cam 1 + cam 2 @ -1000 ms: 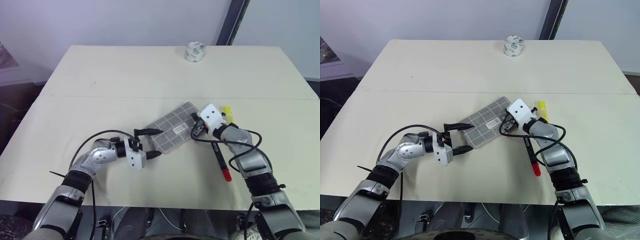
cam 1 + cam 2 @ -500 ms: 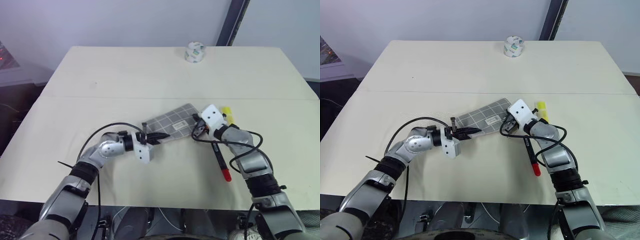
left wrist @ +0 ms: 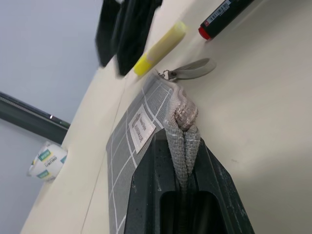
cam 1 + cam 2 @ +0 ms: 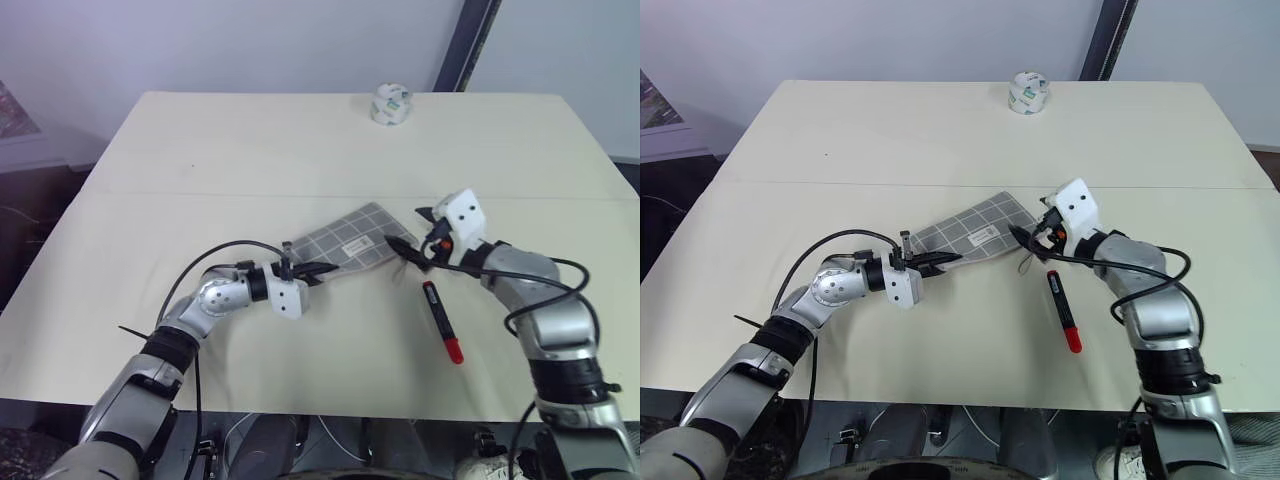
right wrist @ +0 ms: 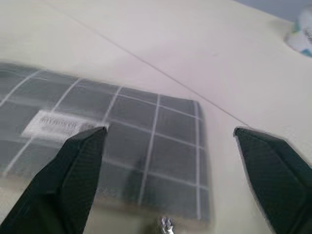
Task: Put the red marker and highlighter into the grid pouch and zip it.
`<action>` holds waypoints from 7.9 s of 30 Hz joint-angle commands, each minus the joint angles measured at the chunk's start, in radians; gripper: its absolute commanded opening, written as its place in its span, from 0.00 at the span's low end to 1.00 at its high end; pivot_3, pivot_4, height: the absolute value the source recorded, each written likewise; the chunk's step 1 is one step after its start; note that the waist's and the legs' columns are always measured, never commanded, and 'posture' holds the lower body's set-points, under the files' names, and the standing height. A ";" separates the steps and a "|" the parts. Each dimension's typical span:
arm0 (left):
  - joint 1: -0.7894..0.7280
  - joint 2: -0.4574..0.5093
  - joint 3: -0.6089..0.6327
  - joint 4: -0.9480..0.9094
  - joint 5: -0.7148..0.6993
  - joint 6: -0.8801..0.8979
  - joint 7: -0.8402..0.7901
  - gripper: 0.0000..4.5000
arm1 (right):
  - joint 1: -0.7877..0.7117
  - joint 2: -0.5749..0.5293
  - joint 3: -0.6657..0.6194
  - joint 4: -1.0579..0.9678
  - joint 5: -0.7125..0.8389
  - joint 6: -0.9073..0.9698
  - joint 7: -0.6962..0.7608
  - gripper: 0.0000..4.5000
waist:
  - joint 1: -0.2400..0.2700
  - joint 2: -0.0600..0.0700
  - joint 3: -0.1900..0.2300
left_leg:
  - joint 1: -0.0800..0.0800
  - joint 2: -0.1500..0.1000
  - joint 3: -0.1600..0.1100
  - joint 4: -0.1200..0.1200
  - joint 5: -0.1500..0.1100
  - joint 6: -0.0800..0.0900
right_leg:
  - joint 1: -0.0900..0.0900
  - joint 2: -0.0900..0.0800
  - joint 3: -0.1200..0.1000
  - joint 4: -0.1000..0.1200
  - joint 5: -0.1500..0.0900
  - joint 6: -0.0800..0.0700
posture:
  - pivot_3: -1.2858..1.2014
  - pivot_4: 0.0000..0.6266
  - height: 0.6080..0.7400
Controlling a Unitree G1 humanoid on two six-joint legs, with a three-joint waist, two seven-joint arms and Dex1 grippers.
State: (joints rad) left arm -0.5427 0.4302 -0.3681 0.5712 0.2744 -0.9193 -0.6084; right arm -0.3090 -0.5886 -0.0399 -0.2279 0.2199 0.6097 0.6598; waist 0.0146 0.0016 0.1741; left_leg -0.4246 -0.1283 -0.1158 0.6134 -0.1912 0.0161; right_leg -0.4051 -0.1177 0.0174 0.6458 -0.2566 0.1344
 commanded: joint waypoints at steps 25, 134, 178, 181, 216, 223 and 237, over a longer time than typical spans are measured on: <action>-0.003 0.010 -0.019 0.013 0.071 0.028 0.055 0.00 | 0.043 0.055 0.131 -0.066 -0.050 0.267 -0.213 0.47 | -0.002 -0.001 -0.001 | 0.000 0.001 0.000 0.000 0.000 -0.001 | 0.000 0.001 0.000 0.000 0.000 0.000 | 0.52 0.24 1.00; -0.199 -0.140 0.264 0.114 -0.546 0.326 -0.491 0.00 | 0.179 -0.209 -0.222 -0.153 0.117 -0.061 0.053 0.20 | -0.001 -0.006 0.004 | -0.005 0.000 0.000 0.001 0.001 0.002 | 0.001 -0.001 -0.001 0.000 -0.001 0.002 | 0.52 0.24 1.00; -0.147 -0.128 0.180 0.065 -0.494 0.115 -0.635 0.00 | 0.079 -0.368 0.069 -0.117 -0.104 -0.358 0.242 0.20 | -0.004 -0.005 0.005 | -0.005 0.000 0.001 0.001 0.001 0.002 | 0.000 -0.001 0.000 0.000 -0.001 0.002 | 0.52 0.24 1.00; -0.151 -0.138 0.187 0.059 -0.525 0.124 -0.668 0.00 | 0.033 -0.332 0.119 -0.101 -0.149 -0.454 0.237 0.20 | -0.003 -0.006 0.005 | -0.005 0.000 0.001 0.001 0.001 0.002 | 0.000 -0.001 0.000 0.000 -0.001 0.002 | 0.52 0.24 1.00; -0.139 -0.067 0.255 0.159 -0.486 0.081 -0.563 0.00 | 0.695 -0.013 -0.200 -0.644 0.140 0.187 -0.280 0.99 | -0.001 -0.007 0.004 | -0.002 0.000 0.000 0.002 -0.001 0.000 | 0.000 -0.001 0.000 0.000 -0.002 0.001 | 0.52 0.24 1.00; -0.164 -0.080 0.245 0.195 -0.476 0.058 -0.567 0.00 | 0.793 0.011 -0.150 -0.657 0.145 0.310 -0.315 0.99 | -0.002 -0.007 0.004 | -0.002 0.000 0.000 0.002 0.001 0.002 | 0.000 0.000 0.000 0.000 -0.002 0.002 | 0.52 0.24 1.00; -0.177 -0.098 0.240 0.221 -0.445 0.024 -0.539 0.00 | 0.621 -0.154 -0.219 -0.555 0.087 0.058 -0.135 0.07 | -0.002 -0.009 0.002 | -0.002 0.000 0.001 0.003 0.001 0.002 | 0.002 0.000 -0.001 -0.001 -0.002 0.002 | 0.52 0.24 1.00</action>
State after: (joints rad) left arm -0.7010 0.3328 -0.1340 0.7952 -0.1762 -0.8802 -1.1571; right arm 0.3287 -0.7278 -0.2377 -0.7685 0.3183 0.7456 0.4747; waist 0.0121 -0.0076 0.1766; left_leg -0.4269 -0.1278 -0.1154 0.6159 -0.1906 0.0185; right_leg -0.4030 -0.1179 0.0165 0.6452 -0.2582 0.1370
